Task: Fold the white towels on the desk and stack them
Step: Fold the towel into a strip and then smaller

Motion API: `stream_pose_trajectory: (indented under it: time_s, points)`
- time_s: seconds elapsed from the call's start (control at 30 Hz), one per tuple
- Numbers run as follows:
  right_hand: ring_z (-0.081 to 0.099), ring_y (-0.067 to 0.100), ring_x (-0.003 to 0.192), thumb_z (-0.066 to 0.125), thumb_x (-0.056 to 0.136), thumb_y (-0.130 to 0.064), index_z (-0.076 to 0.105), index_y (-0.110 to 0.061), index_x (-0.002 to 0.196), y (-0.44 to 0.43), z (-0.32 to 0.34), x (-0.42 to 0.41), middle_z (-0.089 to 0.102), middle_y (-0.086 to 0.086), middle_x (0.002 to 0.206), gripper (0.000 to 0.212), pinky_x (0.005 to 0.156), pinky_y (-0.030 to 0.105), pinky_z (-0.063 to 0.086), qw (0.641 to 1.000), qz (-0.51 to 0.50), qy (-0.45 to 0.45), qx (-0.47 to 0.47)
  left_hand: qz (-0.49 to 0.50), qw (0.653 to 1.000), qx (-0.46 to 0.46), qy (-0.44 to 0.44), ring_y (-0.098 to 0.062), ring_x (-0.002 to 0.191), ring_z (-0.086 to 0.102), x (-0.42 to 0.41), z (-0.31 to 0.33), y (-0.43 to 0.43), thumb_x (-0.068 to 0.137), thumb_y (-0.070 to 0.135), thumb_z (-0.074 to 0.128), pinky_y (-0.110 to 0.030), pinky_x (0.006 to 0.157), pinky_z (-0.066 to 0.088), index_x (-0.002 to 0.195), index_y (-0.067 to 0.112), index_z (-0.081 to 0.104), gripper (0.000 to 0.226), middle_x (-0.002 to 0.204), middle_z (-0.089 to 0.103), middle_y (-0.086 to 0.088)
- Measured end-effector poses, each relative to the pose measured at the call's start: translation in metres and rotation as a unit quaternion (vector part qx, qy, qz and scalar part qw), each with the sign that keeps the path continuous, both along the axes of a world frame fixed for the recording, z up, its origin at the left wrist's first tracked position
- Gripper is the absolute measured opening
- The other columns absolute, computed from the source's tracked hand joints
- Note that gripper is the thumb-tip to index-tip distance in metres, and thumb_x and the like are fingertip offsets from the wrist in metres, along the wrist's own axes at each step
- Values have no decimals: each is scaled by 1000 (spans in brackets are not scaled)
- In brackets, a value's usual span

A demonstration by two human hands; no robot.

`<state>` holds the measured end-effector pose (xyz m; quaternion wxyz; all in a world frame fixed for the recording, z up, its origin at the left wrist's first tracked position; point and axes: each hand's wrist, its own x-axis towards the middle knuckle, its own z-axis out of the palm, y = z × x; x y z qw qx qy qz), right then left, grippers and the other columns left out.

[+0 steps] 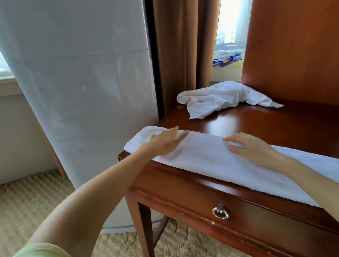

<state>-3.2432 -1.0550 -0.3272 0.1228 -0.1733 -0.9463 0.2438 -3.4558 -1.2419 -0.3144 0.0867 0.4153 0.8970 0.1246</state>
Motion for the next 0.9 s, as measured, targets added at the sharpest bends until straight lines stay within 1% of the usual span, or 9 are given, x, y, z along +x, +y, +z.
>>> stream_pose_trajectory:
  time_s: [0.07,0.2,0.33,0.43,0.53,0.63,0.73,0.77,0.9]
  points:
    - [55,12,110,56,96,-31,61,-25,124,13,3,8,60,-6,120,29,85,27,44,999,-36,20,-19,116,987,111,-23,-30,134,41,-11,14,-2,102,42,33,-44,111,33,146,17,37,50,148,42,-10]
    - [44,14,98,55,94,-40,69,-27,105,23,4,14,54,-8,93,22,76,28,34,992,-108,26,62,297,951,77,-25,-32,115,52,-36,25,-28,94,24,45,-40,99,45,127,8,53,37,125,56,-13]
    - [45,15,96,60,90,-44,64,-30,92,10,4,5,51,-12,85,15,75,29,33,993,-102,37,50,272,952,116,-77,-24,89,57,-39,24,-40,88,27,58,-29,72,43,108,8,61,28,95,60,-5]
    - [47,15,94,64,89,-39,64,-31,93,-1,-3,-3,53,-11,86,9,74,29,34,992,-96,68,46,205,955,209,43,-20,76,54,-26,19,-42,85,22,57,-27,60,38,91,18,61,8,79,57,4]
    - [51,15,91,65,89,-35,64,-33,89,-5,-7,-4,52,-13,84,3,70,29,35,990,-98,94,43,118,964,216,102,-14,69,52,-17,13,-44,86,27,55,-26,53,34,84,24,59,6,77,56,9]
    - [53,16,88,65,89,-31,64,-32,87,-5,-8,-4,54,-12,83,2,67,28,36,989,-96,102,38,172,959,223,-34,-13,66,49,-28,26,-45,91,32,57,-27,57,38,83,19,52,16,73,52,5]
    - [54,16,88,64,90,-30,65,-31,88,-3,-7,-3,55,-12,84,2,68,28,37,990,-93,102,32,257,838,322,-359,-22,79,60,-42,42,-45,93,34,59,-33,76,50,100,11,58,24,88,61,-6]
    - [53,15,88,64,90,-30,65,-31,89,-3,-7,-3,55,-12,84,2,67,28,37,990,-94,102,31,272,817,321,-395,-24,81,61,-46,41,-46,94,32,58,-34,79,51,105,9,59,25,89,62,-8]
    - [53,15,88,63,91,-28,65,-29,91,-1,-10,-4,56,-11,85,3,65,26,35,990,-91,105,37,276,828,335,-355,-16,84,57,-56,30,-38,96,11,57,-24,81,44,117,15,66,24,101,61,-3]
